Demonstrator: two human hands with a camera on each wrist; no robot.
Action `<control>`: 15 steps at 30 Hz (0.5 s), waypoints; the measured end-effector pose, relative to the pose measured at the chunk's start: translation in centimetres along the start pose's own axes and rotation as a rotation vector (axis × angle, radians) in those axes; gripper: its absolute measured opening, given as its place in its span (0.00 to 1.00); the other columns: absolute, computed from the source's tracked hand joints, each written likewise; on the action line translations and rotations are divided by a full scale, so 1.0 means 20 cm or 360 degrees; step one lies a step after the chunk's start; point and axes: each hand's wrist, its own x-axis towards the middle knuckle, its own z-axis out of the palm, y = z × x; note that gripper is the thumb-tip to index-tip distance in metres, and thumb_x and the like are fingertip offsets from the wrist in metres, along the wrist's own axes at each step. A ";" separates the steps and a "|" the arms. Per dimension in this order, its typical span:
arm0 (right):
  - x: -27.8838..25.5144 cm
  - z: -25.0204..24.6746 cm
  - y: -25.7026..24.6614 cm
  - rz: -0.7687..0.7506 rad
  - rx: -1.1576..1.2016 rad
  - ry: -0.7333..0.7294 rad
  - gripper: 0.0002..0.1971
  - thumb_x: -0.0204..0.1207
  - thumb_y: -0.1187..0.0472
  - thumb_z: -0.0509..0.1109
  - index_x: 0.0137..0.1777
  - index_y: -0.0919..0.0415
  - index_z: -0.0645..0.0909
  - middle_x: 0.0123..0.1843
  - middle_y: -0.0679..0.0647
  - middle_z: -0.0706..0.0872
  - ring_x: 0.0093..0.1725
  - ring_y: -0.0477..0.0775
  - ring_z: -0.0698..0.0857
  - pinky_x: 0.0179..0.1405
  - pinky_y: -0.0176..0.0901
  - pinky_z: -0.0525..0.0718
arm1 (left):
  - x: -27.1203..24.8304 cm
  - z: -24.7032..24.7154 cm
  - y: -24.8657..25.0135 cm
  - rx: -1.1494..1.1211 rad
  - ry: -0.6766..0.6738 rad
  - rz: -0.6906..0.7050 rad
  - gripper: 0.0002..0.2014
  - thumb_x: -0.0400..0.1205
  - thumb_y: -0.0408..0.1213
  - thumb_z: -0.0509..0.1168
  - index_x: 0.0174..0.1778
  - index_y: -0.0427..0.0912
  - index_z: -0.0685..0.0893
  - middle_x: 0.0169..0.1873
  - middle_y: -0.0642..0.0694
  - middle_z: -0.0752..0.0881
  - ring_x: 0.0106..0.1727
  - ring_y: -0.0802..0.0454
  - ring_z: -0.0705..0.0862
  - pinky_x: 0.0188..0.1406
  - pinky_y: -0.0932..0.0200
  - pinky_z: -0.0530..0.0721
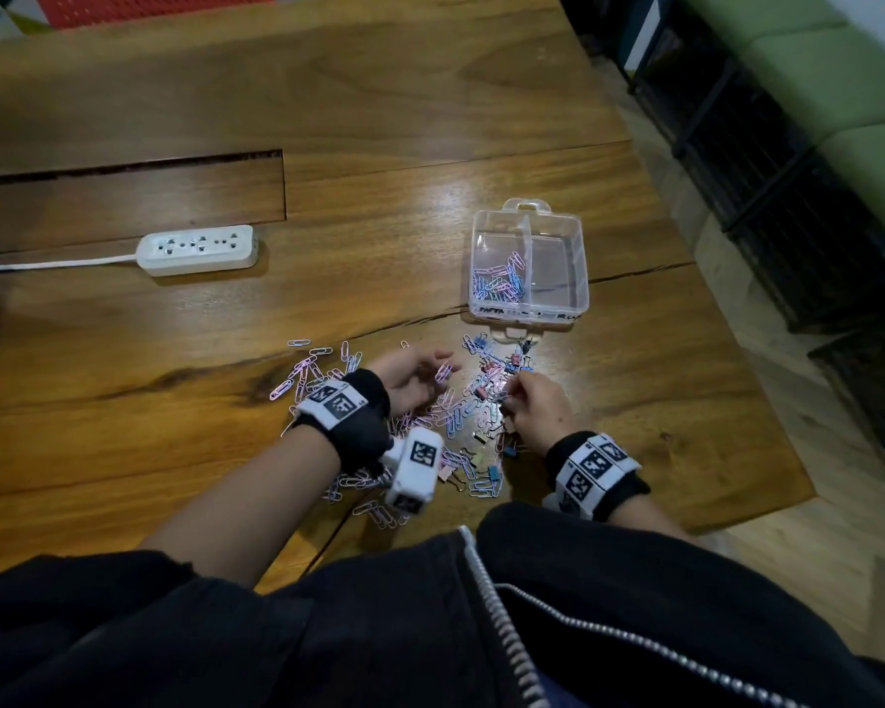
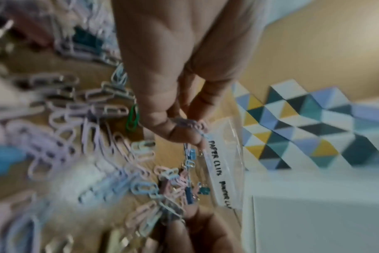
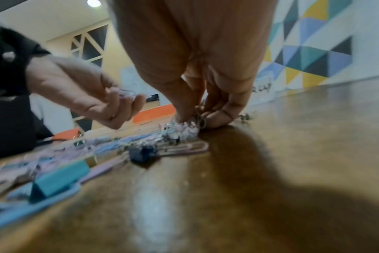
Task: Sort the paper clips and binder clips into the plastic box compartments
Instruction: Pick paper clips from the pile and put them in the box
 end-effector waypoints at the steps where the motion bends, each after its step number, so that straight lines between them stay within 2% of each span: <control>1: 0.00 -0.01 0.01 0.0042 0.0168 0.0029 0.04 0.76 0.70 0.62 0.47 0.64 0.78 0.49 0.56 0.80 0.45 0.50 0.77 0.39 0.36 0.73 | 0.00 0.01 -0.01 -0.0116 -0.0029 -0.0063 0.09 0.83 0.26 0.51 0.44 0.34 0.76 0.37 0.40 0.79 0.32 0.53 0.74 0.19 0.67 0.80; 2: -0.01 -0.02 0.02 0.0094 0.0350 0.0052 0.04 0.77 0.70 0.62 0.47 0.64 0.78 0.46 0.54 0.80 0.43 0.49 0.77 0.36 0.34 0.74 | 0.00 0.02 -0.01 -0.0151 -0.0058 -0.0100 0.10 0.83 0.29 0.51 0.41 0.35 0.76 0.34 0.42 0.77 0.31 0.54 0.72 0.18 0.67 0.78; 4: -0.02 -0.06 0.03 0.0200 0.0696 0.0054 0.05 0.77 0.69 0.63 0.42 0.61 0.78 0.40 0.49 0.80 0.40 0.48 0.78 0.35 0.33 0.77 | 0.02 0.05 -0.03 0.0011 -0.0085 -0.0098 0.12 0.83 0.33 0.51 0.35 0.38 0.74 0.29 0.46 0.74 0.27 0.56 0.70 0.17 0.69 0.74; 6: -0.04 -0.09 0.04 0.0304 0.0971 0.0002 0.10 0.76 0.71 0.63 0.36 0.57 0.75 0.37 0.47 0.79 0.37 0.47 0.78 0.35 0.35 0.77 | 0.04 0.10 -0.04 0.0389 -0.0034 0.0010 0.13 0.83 0.36 0.53 0.32 0.41 0.71 0.24 0.50 0.71 0.21 0.58 0.68 0.15 0.70 0.68; 8: -0.06 -0.12 0.04 0.0379 0.1247 -0.0068 0.11 0.76 0.73 0.61 0.36 0.59 0.74 0.35 0.52 0.80 0.35 0.47 0.78 0.34 0.37 0.75 | 0.05 0.14 -0.06 0.1020 0.0059 0.0235 0.12 0.82 0.37 0.60 0.31 0.43 0.72 0.25 0.51 0.72 0.20 0.60 0.69 0.17 0.70 0.68; 11: -0.06 -0.16 0.03 0.0456 0.1717 -0.0187 0.12 0.77 0.77 0.55 0.40 0.61 0.73 0.35 0.57 0.80 0.34 0.51 0.79 0.32 0.41 0.76 | 0.07 0.16 -0.11 0.2014 0.0237 0.0640 0.09 0.76 0.39 0.70 0.37 0.43 0.76 0.35 0.48 0.78 0.36 0.54 0.77 0.38 0.61 0.81; 12: -0.05 -0.17 0.02 0.0474 0.1809 -0.0221 0.13 0.77 0.78 0.54 0.42 0.61 0.74 0.35 0.57 0.79 0.32 0.51 0.79 0.30 0.40 0.77 | 0.08 0.16 -0.12 0.2201 0.0271 0.0684 0.09 0.74 0.41 0.71 0.40 0.43 0.77 0.39 0.47 0.79 0.41 0.52 0.78 0.43 0.57 0.82; 15: 0.00 -0.18 0.01 0.0513 0.1942 -0.0305 0.14 0.78 0.77 0.53 0.46 0.61 0.77 0.36 0.57 0.79 0.33 0.50 0.77 0.31 0.38 0.74 | 0.12 0.14 -0.11 0.2436 0.0356 0.0724 0.09 0.75 0.43 0.70 0.44 0.43 0.80 0.44 0.44 0.83 0.46 0.48 0.81 0.44 0.56 0.81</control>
